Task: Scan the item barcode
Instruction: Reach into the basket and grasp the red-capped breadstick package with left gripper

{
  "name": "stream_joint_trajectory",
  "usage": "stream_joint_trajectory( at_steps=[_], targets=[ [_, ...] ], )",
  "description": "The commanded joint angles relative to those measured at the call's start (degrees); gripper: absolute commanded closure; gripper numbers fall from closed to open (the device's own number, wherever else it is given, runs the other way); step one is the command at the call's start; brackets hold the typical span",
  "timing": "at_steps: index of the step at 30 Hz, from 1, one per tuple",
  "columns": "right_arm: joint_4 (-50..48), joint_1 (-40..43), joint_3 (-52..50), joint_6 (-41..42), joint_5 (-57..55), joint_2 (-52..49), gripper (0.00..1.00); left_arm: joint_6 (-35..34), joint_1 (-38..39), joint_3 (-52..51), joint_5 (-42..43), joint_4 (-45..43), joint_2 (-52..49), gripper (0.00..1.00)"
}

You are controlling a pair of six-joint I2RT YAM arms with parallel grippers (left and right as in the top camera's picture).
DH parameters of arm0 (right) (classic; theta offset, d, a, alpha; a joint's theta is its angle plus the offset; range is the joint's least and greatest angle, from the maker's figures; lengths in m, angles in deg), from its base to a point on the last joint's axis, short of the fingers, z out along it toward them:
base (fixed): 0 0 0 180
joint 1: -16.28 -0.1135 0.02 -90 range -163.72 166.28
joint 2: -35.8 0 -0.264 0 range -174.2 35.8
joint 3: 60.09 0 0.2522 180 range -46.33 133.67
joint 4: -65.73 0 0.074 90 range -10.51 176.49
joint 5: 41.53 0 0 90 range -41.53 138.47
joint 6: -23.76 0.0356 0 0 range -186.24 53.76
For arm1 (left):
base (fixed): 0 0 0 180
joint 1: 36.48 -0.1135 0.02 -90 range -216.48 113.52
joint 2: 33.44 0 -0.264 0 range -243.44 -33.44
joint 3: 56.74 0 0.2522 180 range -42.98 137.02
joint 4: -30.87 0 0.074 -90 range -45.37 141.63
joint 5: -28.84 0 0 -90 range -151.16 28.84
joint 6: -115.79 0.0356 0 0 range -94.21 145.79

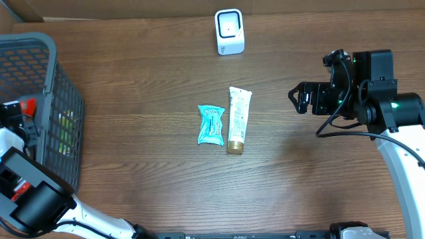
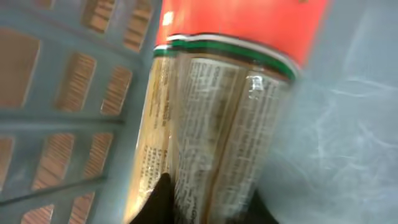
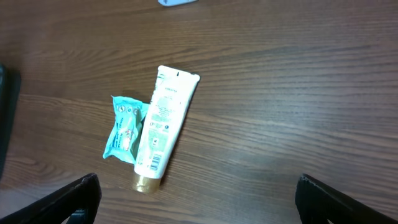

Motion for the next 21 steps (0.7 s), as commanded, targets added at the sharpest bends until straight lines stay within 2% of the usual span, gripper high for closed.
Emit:
stream_joint_trajectory(
  at_steps=[1, 4, 8, 16, 17, 21],
  targets=[
    [-0.52, -0.24, 1.29, -0.22, 0.37, 0.15, 0.0, -4.92, 0.55, -3.23, 3.02, 3.3, -4.74, 0.96],
    [-0.52, -0.24, 1.27, -0.22, 0.37, 0.15, 0.0, -6.73, 1.27, -2.99, 3.02, 4.39, -4.68, 0.96],
    [-0.5, -0.24, 1.29, -0.22, 0.37, 0.15, 0.0, -12.5, 3.32, 0.2, 3.02, 7.19, -3.13, 0.96],
    [-0.52, -0.24, 1.29, -0.24, 0.35, 0.15, 0.0, -23.41, 7.8, 16.85, 3.19, 17.14, 5.44, 0.96],
    [-0.5, -0.24, 1.27, -0.24, 0.35, 0.15, 0.0, -26.49, 8.48, 19.85, 3.21, 18.75, 7.5, 0.96],
    [-0.5, -0.24, 1.27, -0.22, 0.37, 0.15, 0.0, -29.14, 11.15, 27.06, 3.1, 21.92, 15.1, 0.96]
  ],
)
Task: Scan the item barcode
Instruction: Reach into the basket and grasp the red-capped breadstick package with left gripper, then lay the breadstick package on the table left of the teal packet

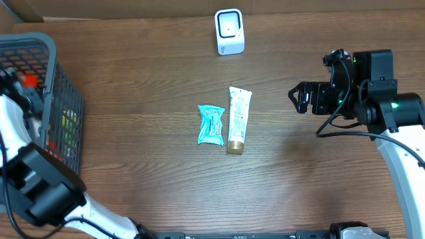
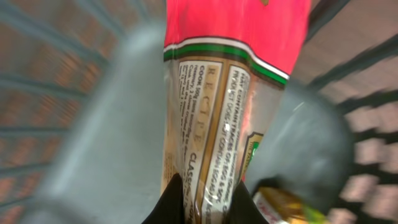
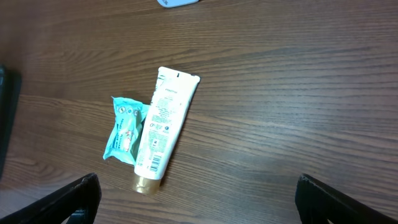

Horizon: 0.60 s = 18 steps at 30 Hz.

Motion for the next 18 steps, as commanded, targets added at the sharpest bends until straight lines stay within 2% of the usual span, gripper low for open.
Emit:
stream_joint_trajectory(
  at_steps=[1, 8, 12, 18],
  targets=[
    [-0.26, -0.24, 1.29, -0.24, 0.35, 0.15, 0.0, -5.62, 2.6, 9.9, 1.09, -0.46, 14.43, 0.96],
    [-0.26, -0.24, 1.29, -0.22, 0.37, 0.15, 0.0, -5.64, 8.7, 12.44, -1.42, -3.43, 29.88, 0.96],
    [-0.24, -0.24, 1.27, -0.22, 0.37, 0.15, 0.0, -6.75, 15.13, 12.44, -1.22, -1.07, 36.06, 0.96],
    [0.22, -0.24, 1.27, -0.02, 0.37, 0.15, 0.0, -14.29, 26.88, 11.45, 10.23, 10.8, 36.7, 0.96]
  ],
)
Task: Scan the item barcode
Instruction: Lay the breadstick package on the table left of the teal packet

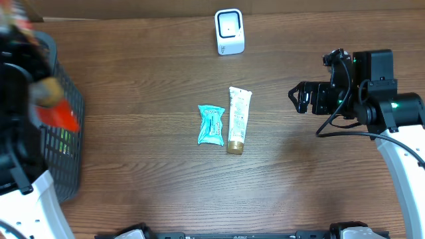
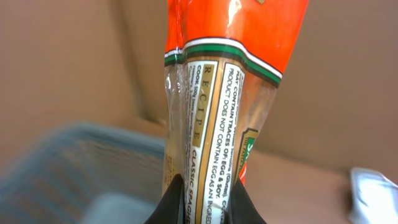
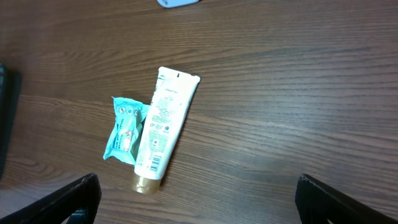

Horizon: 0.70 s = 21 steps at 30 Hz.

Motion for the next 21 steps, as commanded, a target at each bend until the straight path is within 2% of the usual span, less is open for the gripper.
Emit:
stream_joint_trajectory(
  at_steps=[1, 7, 9, 11, 14, 21],
  targets=[
    [0.44, -0.24, 1.27, -0.04, 0.33, 0.13, 0.0, -6.32, 6.73, -0.87, 8.87, 3.96, -2.91, 0.96],
    [0.46, -0.24, 1.27, -0.04, 0.33, 0.13, 0.0, -10.43, 16.0, -7.37, 7.63, 14.47, -12.44, 0.96],
    [0.46, -0.24, 1.29, -0.04, 0.33, 0.13, 0.0, -11.47, 17.81, -10.95, 7.45, 14.69, -16.11, 0.96],
    [0.46, -0.24, 1.27, -0.04, 0.33, 0.13, 0.0, -13.18, 19.8, -15.89, 7.52, 12.59, -21.05, 0.96],
    [0.46, -0.24, 1.27, -0.04, 0.31, 0.13, 0.0, -15.93, 23.04, -23.69, 9.7, 4.09, -29.92, 0.96],
    [0.44, -0.24, 1.29, -0.09, 0.28, 0.13, 0.0, -18.01, 26.32, -25.51, 12.31, -1.73, -38.29, 0.96]
  ],
)
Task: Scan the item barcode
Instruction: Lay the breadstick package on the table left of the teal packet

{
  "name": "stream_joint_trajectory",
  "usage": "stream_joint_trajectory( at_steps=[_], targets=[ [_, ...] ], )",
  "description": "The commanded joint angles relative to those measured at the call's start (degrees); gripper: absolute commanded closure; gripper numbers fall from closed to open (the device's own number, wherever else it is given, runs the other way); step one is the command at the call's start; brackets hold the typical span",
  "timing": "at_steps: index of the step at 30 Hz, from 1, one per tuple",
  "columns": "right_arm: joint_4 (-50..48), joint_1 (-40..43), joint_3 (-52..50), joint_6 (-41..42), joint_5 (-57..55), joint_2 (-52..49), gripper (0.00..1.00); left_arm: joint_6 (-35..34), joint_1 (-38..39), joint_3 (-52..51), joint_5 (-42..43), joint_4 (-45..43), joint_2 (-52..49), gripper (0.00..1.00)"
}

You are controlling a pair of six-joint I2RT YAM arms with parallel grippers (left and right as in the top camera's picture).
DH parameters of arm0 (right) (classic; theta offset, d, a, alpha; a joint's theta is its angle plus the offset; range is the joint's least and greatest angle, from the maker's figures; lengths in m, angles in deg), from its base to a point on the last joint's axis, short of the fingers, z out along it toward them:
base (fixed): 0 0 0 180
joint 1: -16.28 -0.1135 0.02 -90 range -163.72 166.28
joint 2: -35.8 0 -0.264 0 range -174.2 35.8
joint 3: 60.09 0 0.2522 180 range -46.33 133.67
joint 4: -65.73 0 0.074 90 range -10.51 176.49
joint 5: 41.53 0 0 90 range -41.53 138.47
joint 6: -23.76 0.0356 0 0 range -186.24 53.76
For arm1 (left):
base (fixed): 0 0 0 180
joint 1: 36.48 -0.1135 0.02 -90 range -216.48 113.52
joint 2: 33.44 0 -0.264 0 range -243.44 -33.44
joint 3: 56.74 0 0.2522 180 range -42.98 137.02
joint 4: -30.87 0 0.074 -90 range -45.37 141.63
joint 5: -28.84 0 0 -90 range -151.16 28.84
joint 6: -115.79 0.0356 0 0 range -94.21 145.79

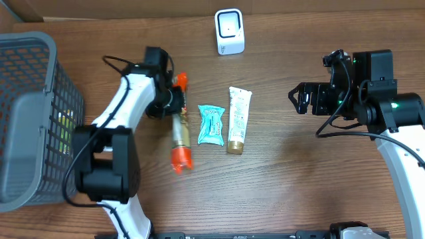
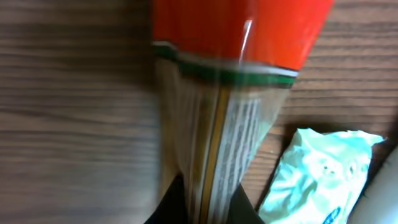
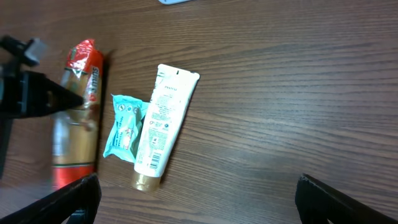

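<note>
A long packet (image 1: 180, 133), red at both ends and clear in the middle, lies lengthwise just left of a teal sachet (image 1: 211, 124) and a white tube with a gold cap (image 1: 238, 119). My left gripper (image 1: 172, 98) is shut on the packet's upper part. In the left wrist view the packet (image 2: 227, 106) runs away from the left gripper (image 2: 202, 202), with the teal sachet (image 2: 317, 174) beside it. Whether the packet rests on the wood cannot be told. The white scanner (image 1: 230, 31) stands at the back. My right gripper (image 1: 300, 99) hangs open at the right, its fingers (image 3: 78, 199) wide apart.
A grey mesh basket (image 1: 40, 73) with a few items inside stands at the table's left edge. The right wrist view shows the packet (image 3: 78, 106), sachet (image 3: 126, 127) and tube (image 3: 163, 124) side by side on the brown wooden table (image 1: 299, 179).
My left gripper has moved from above the basket to mid-table, still shut on the packet. The packet is now beside the teal sachet. The right arm has not moved.
My left gripper was down inside the basket, shut on the red and clear packet. Then it held the packet higher in the basket, then well above it. Now the packet is at mid-table, left of the sachet and tube. The right gripper stayed open and still.
</note>
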Motion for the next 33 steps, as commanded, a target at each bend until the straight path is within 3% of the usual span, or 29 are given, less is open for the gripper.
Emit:
stream_joint_trajectory(
  at_steps=[1, 2, 4, 7, 8, 10, 12, 18, 21, 25, 30, 33],
  targets=[
    [-0.15, -0.24, 1.27, -0.09, 0.33, 0.15, 0.0, -1.9, 1.22, 0.92, 5.05, -1.57, 0.42, 0.89],
    [-0.15, -0.24, 1.29, -0.09, 0.33, 0.15, 0.0, -1.88, 1.29, 1.09, 5.95, -1.81, 0.68, 0.82],
    [-0.17, -0.24, 1.29, -0.09, 0.33, 0.15, 0.0, -1.53, 1.29, 2.27, 7.5, -1.46, 0.9, 0.52],
    [-0.17, -0.24, 1.29, -0.09, 0.31, 0.15, 0.0, -0.22, 1.18, 7.52, 7.39, 3.21, 1.25, 0.32],
    [-0.17, -0.24, 1.27, -0.09, 0.33, 0.15, 0.0, 0.31, 1.07, 11.26, 6.4, 6.43, 1.7, 0.16],
    [-0.17, -0.24, 1.27, -0.09, 0.33, 0.15, 0.0, 0.9, 0.87, 16.39, 4.7, 10.16, 2.56, 0.12],
    [-0.17, -0.24, 1.29, -0.09, 0.33, 0.15, 0.0, 3.17, 0.55, 26.8, 2.16, 16.39, 4.76, 0.0],
    [-0.17, -0.24, 1.29, -0.09, 0.33, 0.15, 0.0, 4.7, -4.52, 46.8, -6.75, 27.41, 12.2, 0.0],
    [-0.15, -0.24, 1.27, -0.07, 0.33, 0.15, 0.0, 3.17, -10.75, 49.7, -10.56, 28.55, 16.44, 0.01],
    [0.13, -0.24, 1.29, -0.07, 0.33, 0.15, 0.0, -4.28, -29.77, 49.62, -10.58, 31.47, 21.24, 0.0],
    [0.92, -0.24, 1.27, -0.09, 0.33, 0.15, 0.0, -4.22, -49.48, 45.0, -2.95, 30.95, 20.37, 0.0],
    [1.42, -0.24, 1.27, -0.09, 0.31, 0.15, 0.0, -2.1, -56.5, 34.45, 2.91, 25.59, 20.26, 0.0]
  ],
)
